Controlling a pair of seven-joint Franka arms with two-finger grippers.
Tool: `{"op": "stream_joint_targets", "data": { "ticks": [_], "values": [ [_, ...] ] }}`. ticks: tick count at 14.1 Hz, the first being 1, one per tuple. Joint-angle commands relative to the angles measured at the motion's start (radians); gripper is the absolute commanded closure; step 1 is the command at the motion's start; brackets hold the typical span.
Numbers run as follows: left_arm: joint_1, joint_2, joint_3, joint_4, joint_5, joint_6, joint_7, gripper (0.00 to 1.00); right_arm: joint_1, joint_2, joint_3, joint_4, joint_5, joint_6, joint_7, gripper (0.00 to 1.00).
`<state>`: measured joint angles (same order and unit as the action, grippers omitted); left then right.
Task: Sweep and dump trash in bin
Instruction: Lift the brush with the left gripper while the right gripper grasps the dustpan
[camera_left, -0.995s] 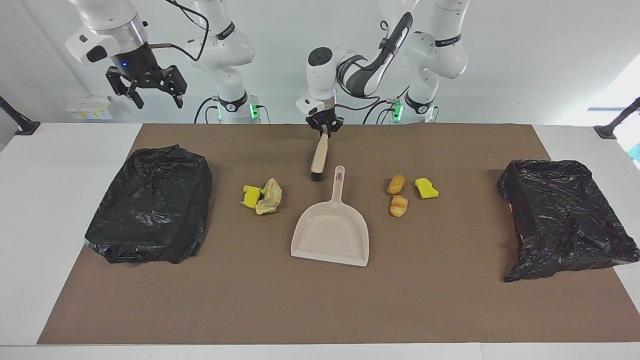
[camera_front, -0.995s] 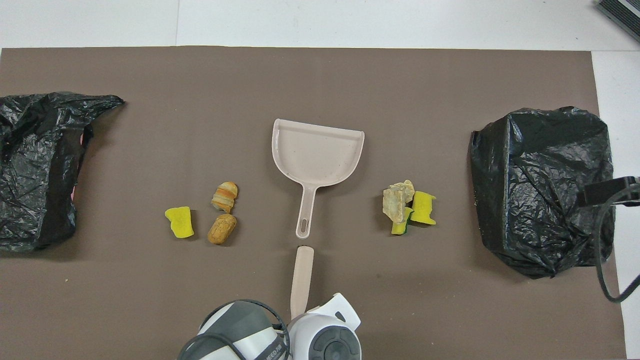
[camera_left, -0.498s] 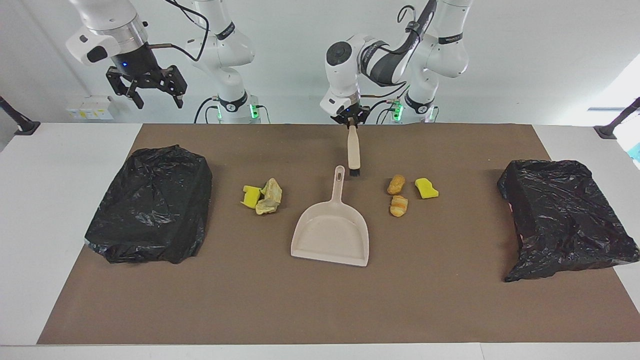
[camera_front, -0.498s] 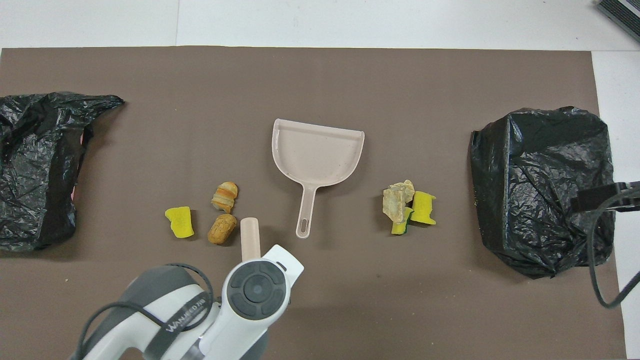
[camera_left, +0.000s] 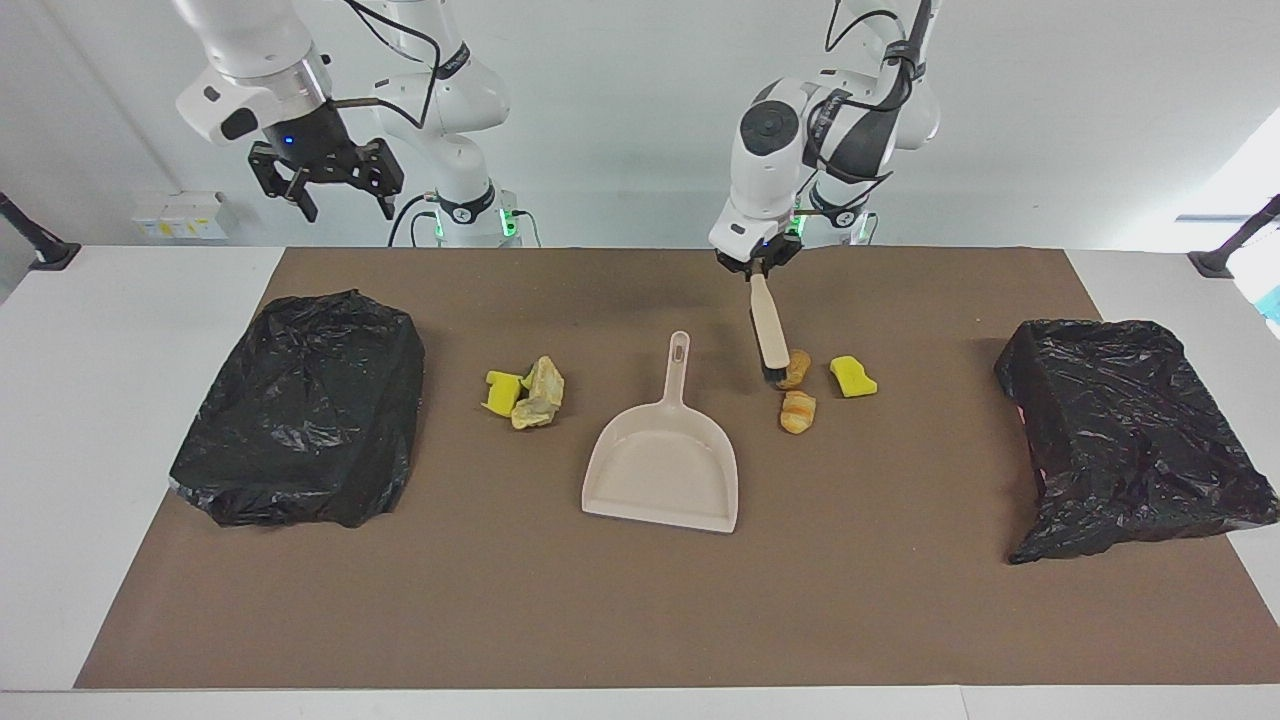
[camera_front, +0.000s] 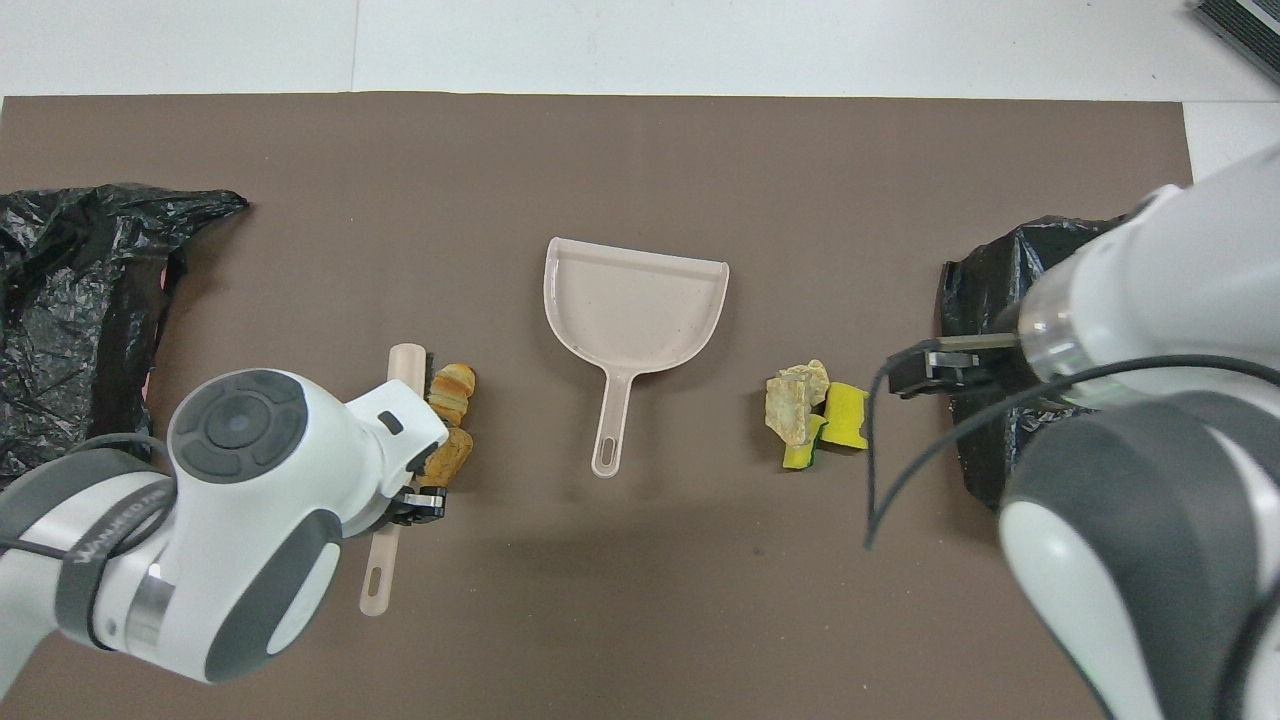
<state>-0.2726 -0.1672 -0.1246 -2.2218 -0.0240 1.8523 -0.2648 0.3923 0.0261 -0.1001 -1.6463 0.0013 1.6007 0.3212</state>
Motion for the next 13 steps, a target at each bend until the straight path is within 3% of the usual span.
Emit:
{"op": "stream_joint_targets", "data": {
  "ticks": [1, 5, 10, 13],
  "values": [
    [0.134, 0.014, -0.014, 0.005, 0.01, 0.028, 0.195, 1.0, 0.051, 0.098, -0.004, 0.003, 0.042, 0.077, 0.111, 0.0],
    [0.272, 0.014, -0.014, -0.024, 0.01, 0.103, 0.389, 1.0, 0.204, 0.231, -0.004, -0.02, 0.094, 0.329, 0.338, 0.0],
    [0.349, 0.031, -0.015, -0.099, 0.01, 0.163, 0.449, 1.0, 0.325, 0.36, 0.007, -0.02, 0.155, 0.442, 0.504, 0.0],
    [0.334, 0.028, -0.015, -0.127, 0.009, 0.18, 0.431, 1.0, 0.344, 0.376, 0.007, -0.058, 0.16, 0.469, 0.512, 0.0]
  ]
}}
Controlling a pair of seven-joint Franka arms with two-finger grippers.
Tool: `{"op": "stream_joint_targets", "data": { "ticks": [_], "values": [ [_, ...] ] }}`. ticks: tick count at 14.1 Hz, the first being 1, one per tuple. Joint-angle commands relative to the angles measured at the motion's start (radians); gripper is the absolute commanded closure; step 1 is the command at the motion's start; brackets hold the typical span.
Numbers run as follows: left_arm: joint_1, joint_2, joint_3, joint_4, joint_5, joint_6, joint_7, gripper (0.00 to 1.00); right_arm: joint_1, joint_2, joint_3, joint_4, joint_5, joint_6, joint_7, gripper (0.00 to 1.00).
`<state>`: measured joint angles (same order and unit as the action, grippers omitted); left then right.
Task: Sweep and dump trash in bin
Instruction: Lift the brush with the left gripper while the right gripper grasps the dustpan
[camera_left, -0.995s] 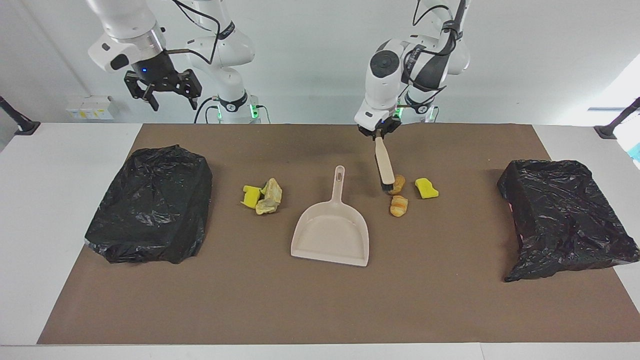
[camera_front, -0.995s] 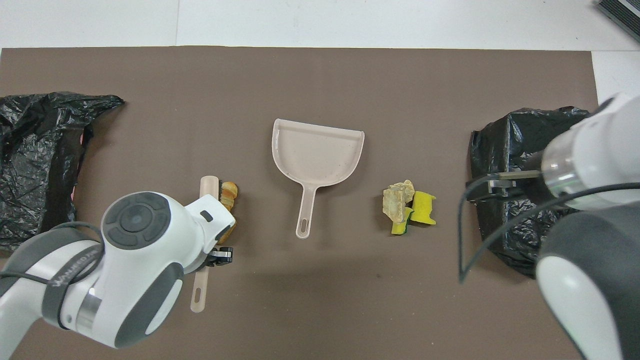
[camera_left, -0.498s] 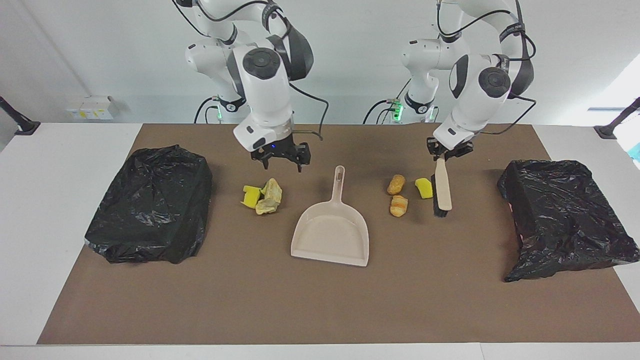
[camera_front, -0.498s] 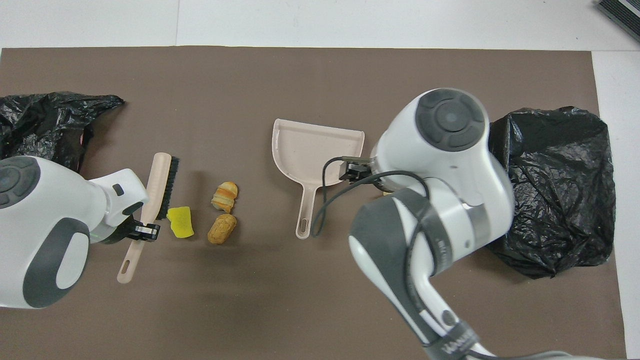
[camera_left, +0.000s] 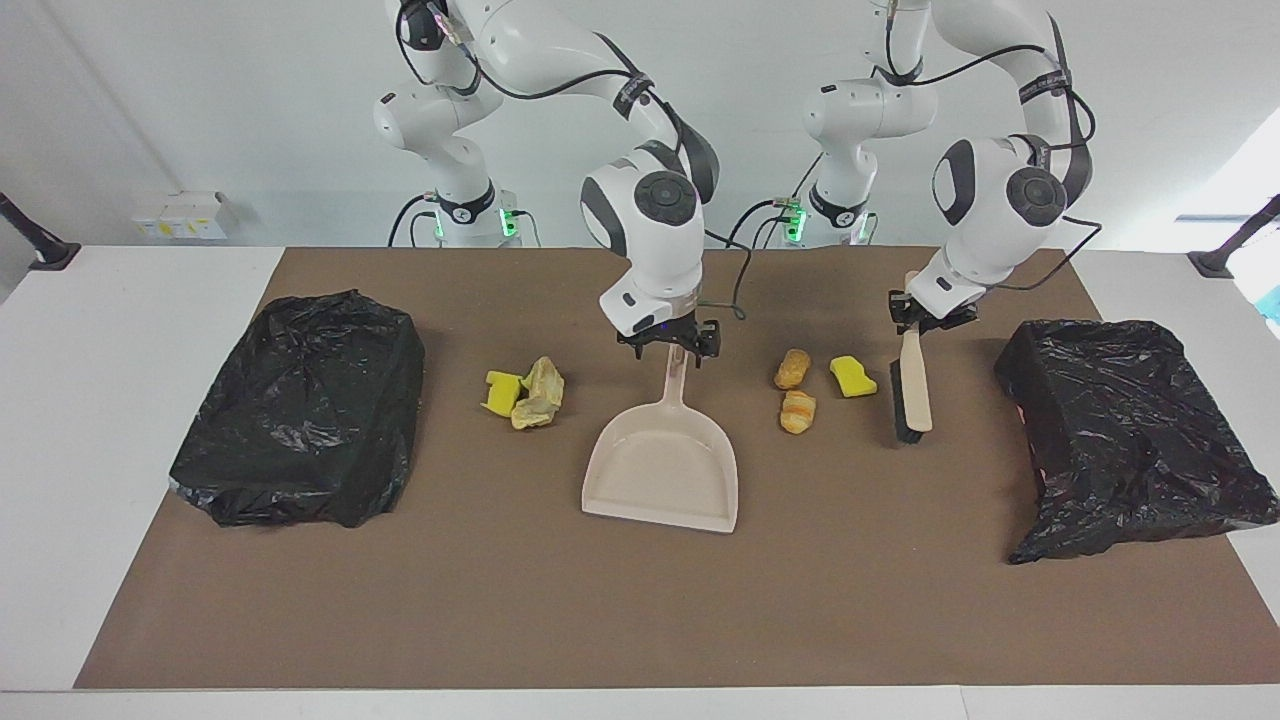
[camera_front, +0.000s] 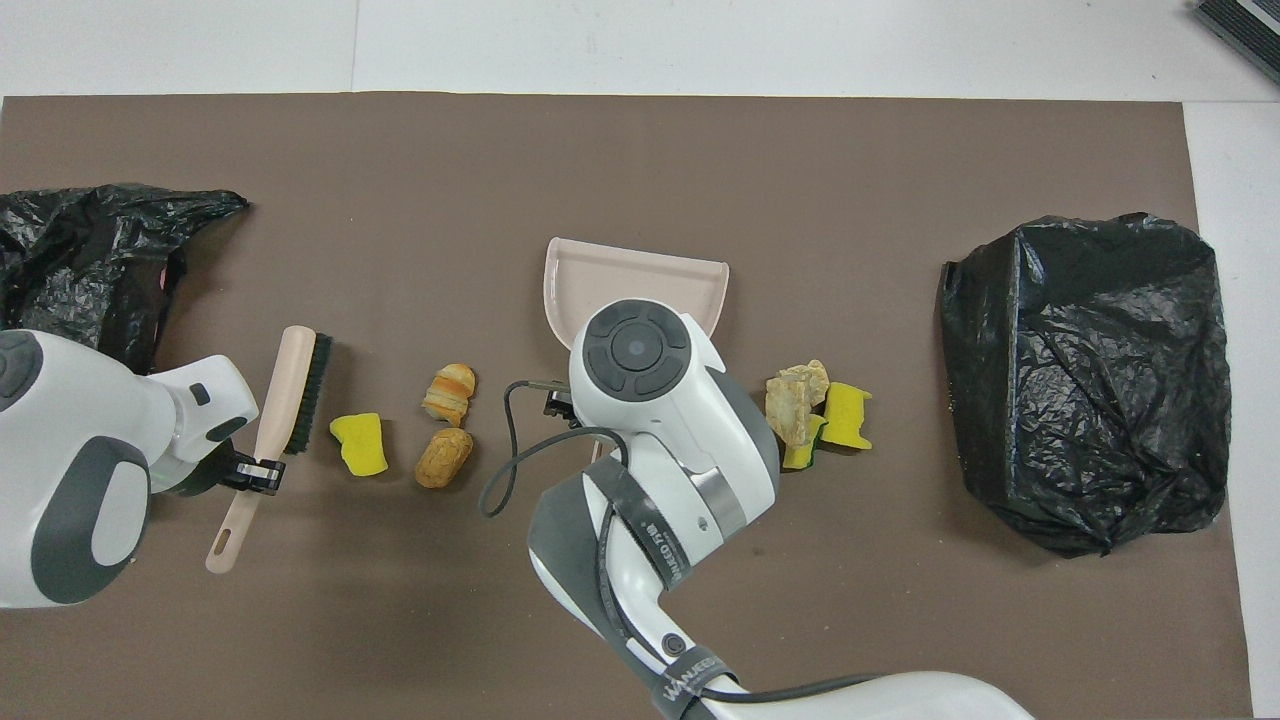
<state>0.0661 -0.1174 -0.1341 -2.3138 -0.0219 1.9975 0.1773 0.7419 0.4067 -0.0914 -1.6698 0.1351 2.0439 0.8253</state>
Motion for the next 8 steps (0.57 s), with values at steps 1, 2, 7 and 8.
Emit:
{"op": "stream_joint_targets", "data": {
  "ticks": [1, 2, 7, 8],
  "values": [
    [-0.006, -0.022, -0.005, -0.035, 0.007, 0.04, -0.019, 1.0, -0.004, -0.005, -0.002, -0.047, 0.026, 0.033, 0.008, 0.0],
    [-0.006, -0.022, -0.007, -0.035, 0.007, 0.038, -0.019, 1.0, -0.004, -0.008, -0.002, -0.062, 0.027, 0.044, 0.006, 0.0],
    [-0.018, -0.019, -0.007, -0.033, 0.007, 0.04, -0.025, 1.0, 0.002, -0.006, -0.001, -0.061, 0.027, 0.052, 0.005, 0.31],
    [-0.02, -0.019, -0.007, -0.033, 0.007, 0.04, -0.027, 1.0, 0.002, -0.006, -0.001, -0.062, 0.027, 0.052, 0.006, 0.56]
  ]
}}
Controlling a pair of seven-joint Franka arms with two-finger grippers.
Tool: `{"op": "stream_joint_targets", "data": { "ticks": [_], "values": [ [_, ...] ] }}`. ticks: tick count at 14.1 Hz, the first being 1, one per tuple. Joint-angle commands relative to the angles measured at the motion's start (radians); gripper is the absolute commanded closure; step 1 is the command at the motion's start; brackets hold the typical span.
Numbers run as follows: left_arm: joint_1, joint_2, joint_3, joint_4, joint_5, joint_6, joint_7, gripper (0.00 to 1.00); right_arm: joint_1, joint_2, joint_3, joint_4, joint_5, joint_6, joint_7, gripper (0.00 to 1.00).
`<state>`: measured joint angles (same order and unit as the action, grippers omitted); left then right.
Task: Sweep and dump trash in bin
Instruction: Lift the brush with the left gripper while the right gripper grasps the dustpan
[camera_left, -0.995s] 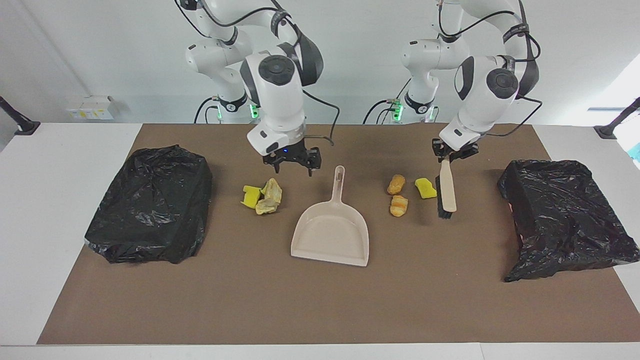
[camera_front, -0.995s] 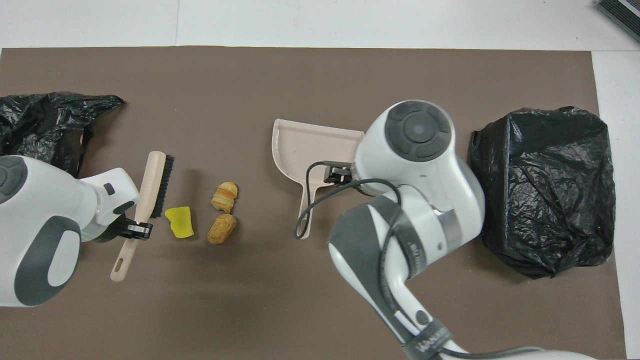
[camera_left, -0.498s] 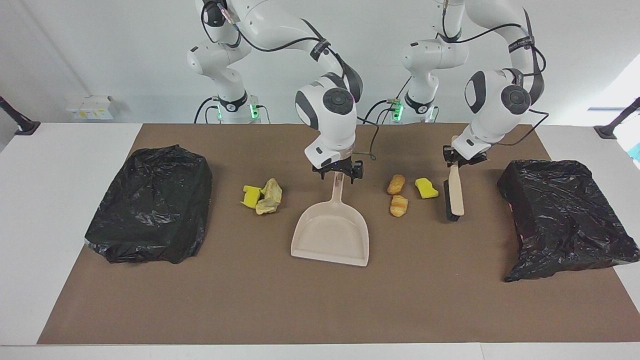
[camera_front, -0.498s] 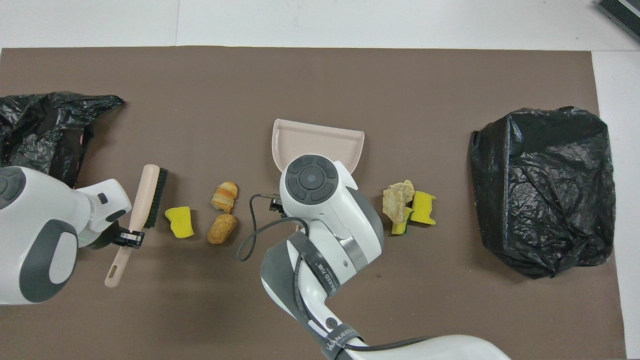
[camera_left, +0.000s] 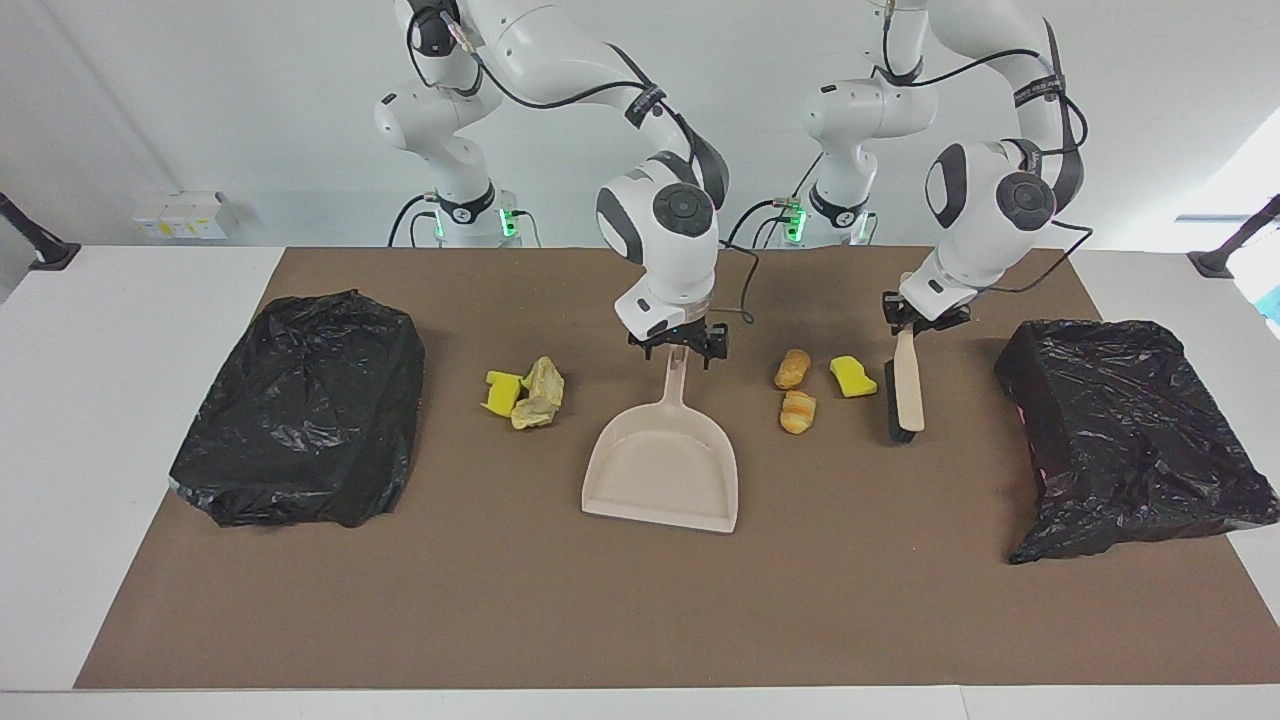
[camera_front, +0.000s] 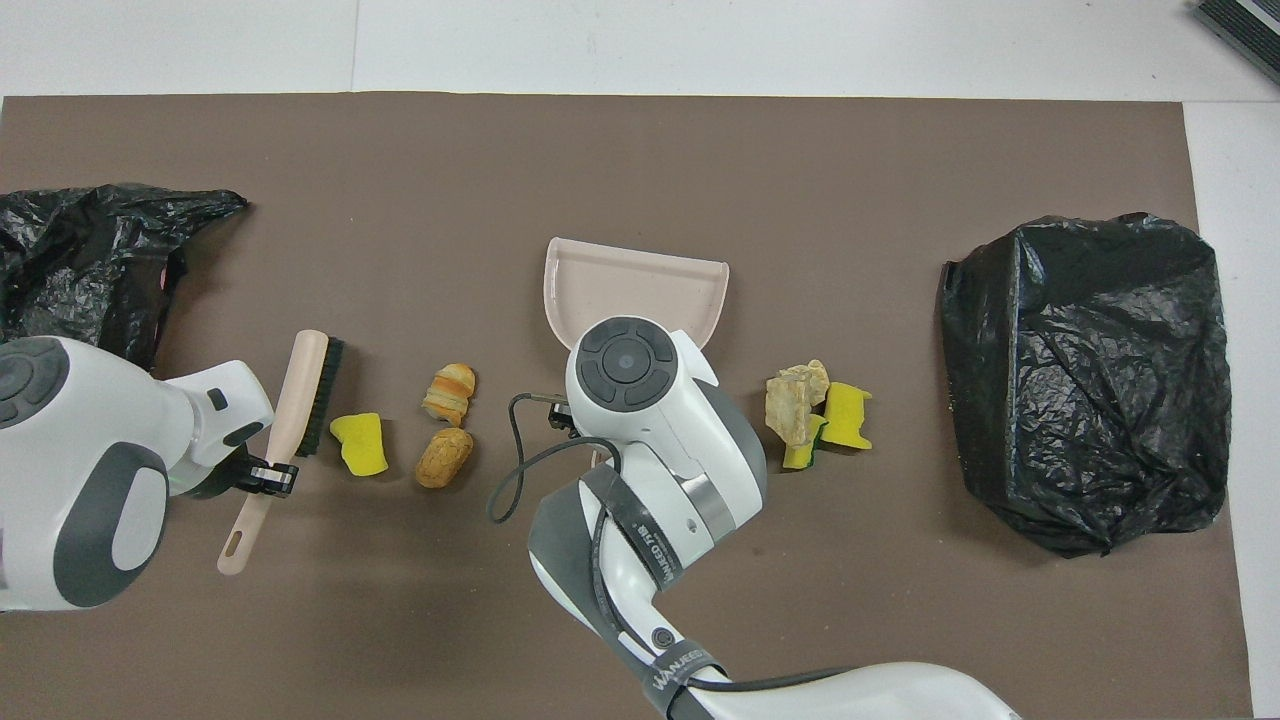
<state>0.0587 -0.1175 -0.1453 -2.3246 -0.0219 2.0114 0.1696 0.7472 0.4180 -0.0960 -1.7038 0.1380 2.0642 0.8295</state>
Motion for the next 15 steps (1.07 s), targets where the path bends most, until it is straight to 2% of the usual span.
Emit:
{"op": "stream_joint_targets", "data": {
  "ticks": [1, 2, 4, 7, 9, 12, 15],
  "values": [
    [-0.013, -0.017, 0.004, -0.021, 0.007, 0.026, -0.021, 1.0, -0.003, -0.018, 0.004, -0.027, 0.06, 0.033, 0.009, 0.89],
    [-0.013, -0.017, 0.004, -0.021, 0.007, 0.026, -0.021, 1.0, -0.005, -0.015, 0.002, -0.025, 0.112, 0.033, 0.013, 1.0],
    [-0.013, -0.017, 0.004, -0.019, 0.007, 0.026, -0.024, 1.0, -0.017, -0.013, 0.004, -0.019, 0.115, 0.019, -0.022, 1.0],
    [-0.013, -0.016, 0.003, -0.016, 0.007, 0.026, -0.038, 1.0, -0.035, -0.027, 0.002, -0.016, 0.126, 0.013, -0.189, 1.0],
    [-0.022, -0.016, 0.004, -0.016, 0.007, 0.023, -0.039, 1.0, -0.038, -0.059, -0.002, -0.022, 0.103, 0.011, -0.251, 1.0],
    [-0.022, -0.016, 0.004, -0.015, 0.007, 0.018, -0.05, 1.0, -0.06, -0.132, -0.005, -0.03, -0.004, -0.065, -0.422, 1.0],
    [-0.022, -0.017, 0.004, -0.015, 0.004, 0.009, -0.088, 1.0, -0.092, -0.267, -0.005, -0.133, -0.083, -0.165, -0.669, 1.0]
  ]
}}
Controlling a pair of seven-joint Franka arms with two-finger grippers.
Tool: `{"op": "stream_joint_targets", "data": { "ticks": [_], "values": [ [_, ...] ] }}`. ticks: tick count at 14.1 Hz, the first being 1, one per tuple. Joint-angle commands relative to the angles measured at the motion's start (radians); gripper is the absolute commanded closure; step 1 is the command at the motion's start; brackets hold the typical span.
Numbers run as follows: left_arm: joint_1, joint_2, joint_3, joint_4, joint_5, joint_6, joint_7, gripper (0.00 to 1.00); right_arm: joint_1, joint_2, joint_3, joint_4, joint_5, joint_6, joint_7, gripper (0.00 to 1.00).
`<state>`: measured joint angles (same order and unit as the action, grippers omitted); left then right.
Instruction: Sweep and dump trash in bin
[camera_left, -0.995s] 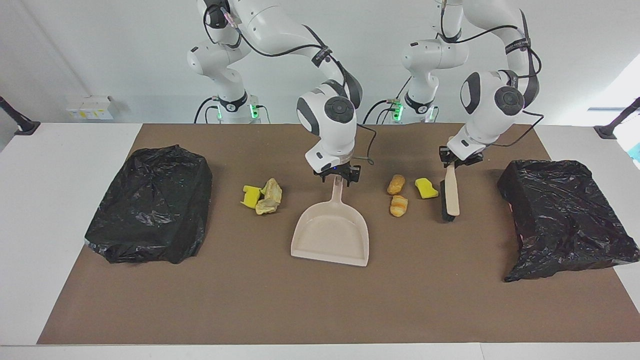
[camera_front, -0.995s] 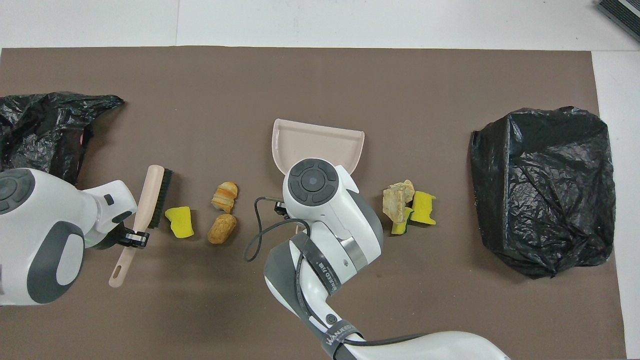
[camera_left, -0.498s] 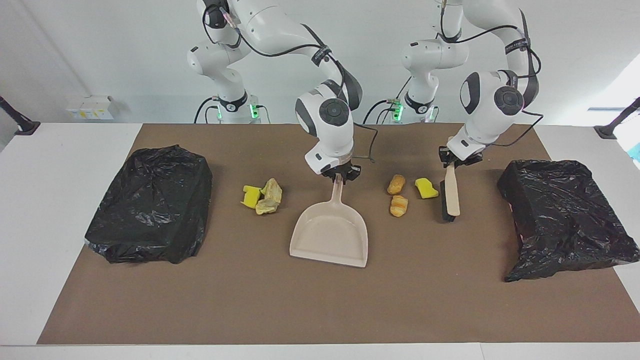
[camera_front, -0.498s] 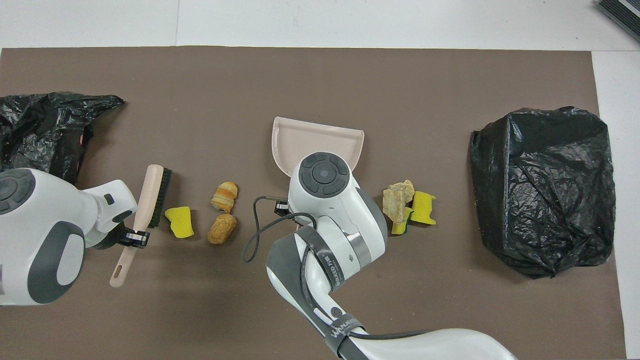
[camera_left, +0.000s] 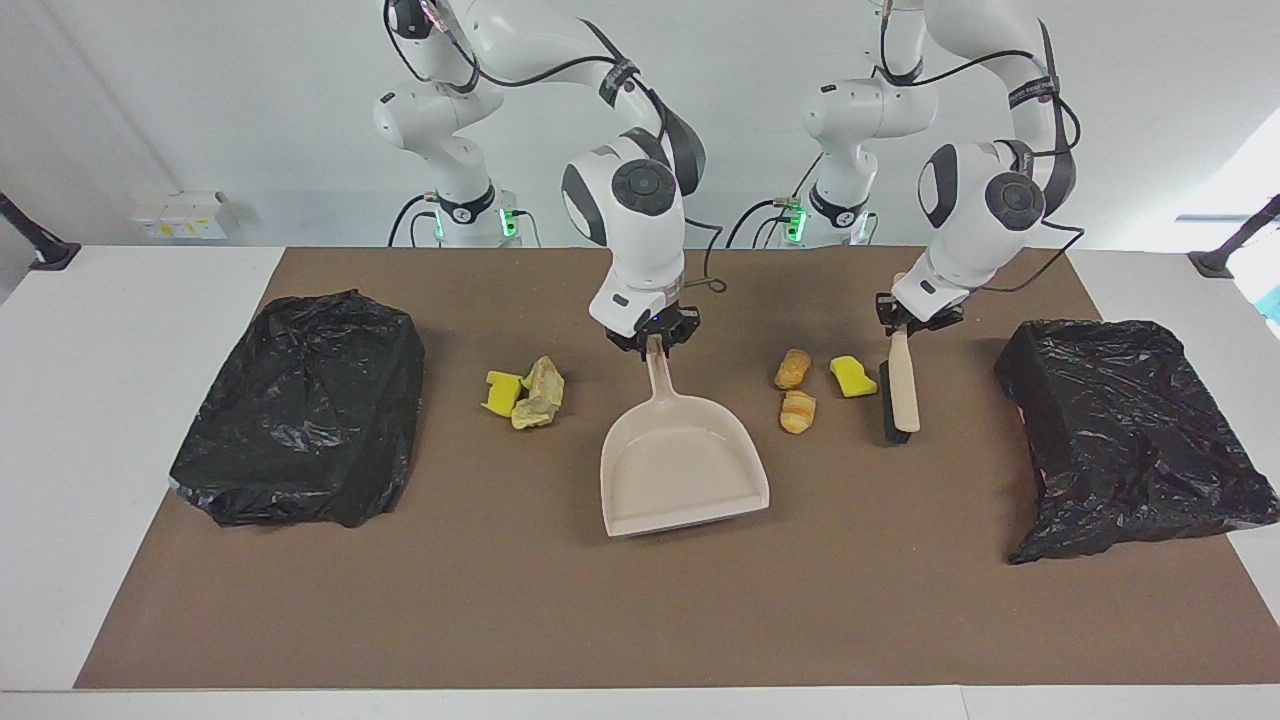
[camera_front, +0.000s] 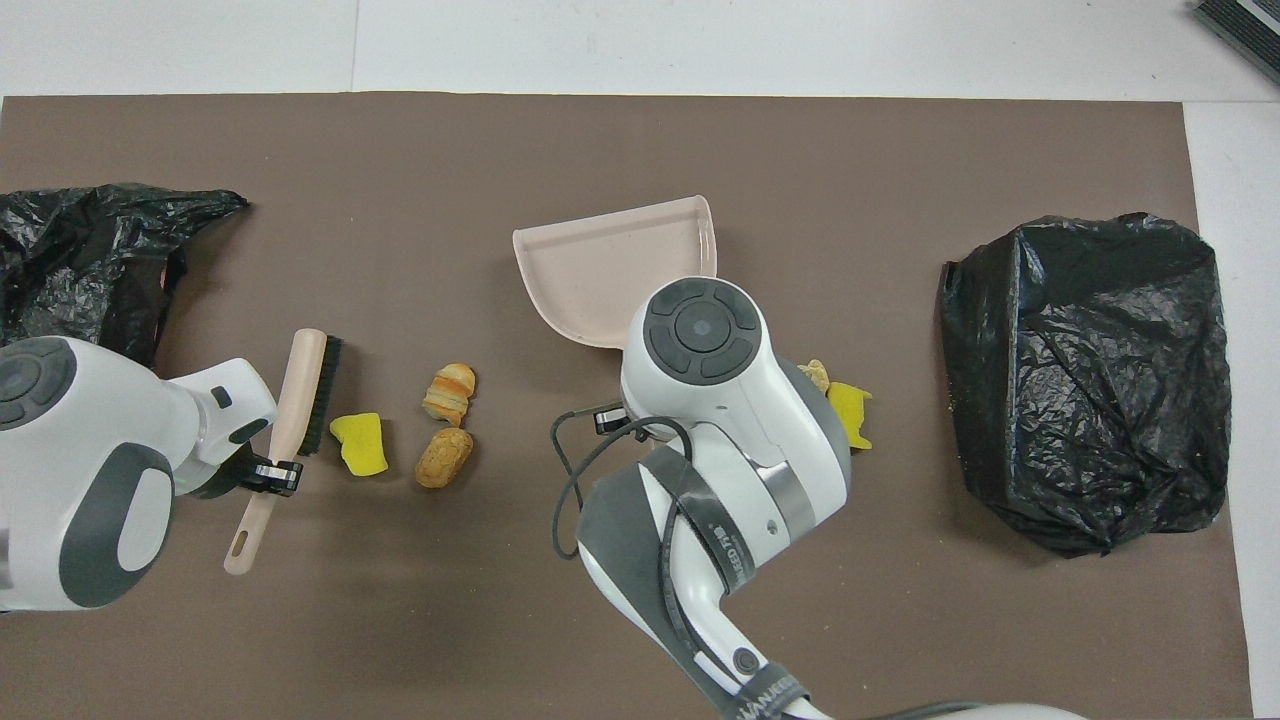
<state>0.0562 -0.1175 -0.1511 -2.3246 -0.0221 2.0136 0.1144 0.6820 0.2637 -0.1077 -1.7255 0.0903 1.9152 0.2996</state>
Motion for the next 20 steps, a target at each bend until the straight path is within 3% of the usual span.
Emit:
{"op": "stream_joint_targets", "data": {
  "ticks": [1, 4, 7, 9, 12, 15, 20],
  "values": [
    [-0.019, -0.017, 0.01, -0.015, 0.004, 0.007, -0.035, 1.0, -0.036, -0.168, 0.006, -0.161, -0.061, -0.045, -0.283, 1.0],
    [-0.019, -0.021, 0.01, -0.019, 0.001, 0.002, -0.106, 1.0, -0.029, -0.231, 0.009, -0.224, -0.07, -0.128, -0.555, 1.0],
    [0.014, -0.025, 0.012, -0.021, -0.013, -0.01, -0.191, 1.0, -0.051, -0.245, 0.008, -0.267, -0.125, -0.174, -0.859, 1.0],
    [0.033, -0.065, 0.01, -0.068, -0.018, -0.001, -0.208, 1.0, -0.041, -0.248, 0.009, -0.296, -0.147, -0.15, -0.861, 1.0],
    [0.01, -0.114, 0.01, -0.146, -0.018, 0.046, -0.232, 1.0, -0.039, -0.236, 0.013, -0.345, -0.145, -0.021, -0.867, 1.0],
    [-0.047, -0.11, 0.008, -0.148, -0.018, 0.054, -0.317, 1.0, 0.022, -0.182, 0.016, -0.342, -0.144, 0.047, -0.82, 1.0],
    [-0.143, -0.073, 0.008, -0.144, -0.019, 0.106, -0.441, 1.0, 0.063, -0.159, 0.017, -0.329, -0.141, 0.041, -0.78, 1.0]
  ]
}}
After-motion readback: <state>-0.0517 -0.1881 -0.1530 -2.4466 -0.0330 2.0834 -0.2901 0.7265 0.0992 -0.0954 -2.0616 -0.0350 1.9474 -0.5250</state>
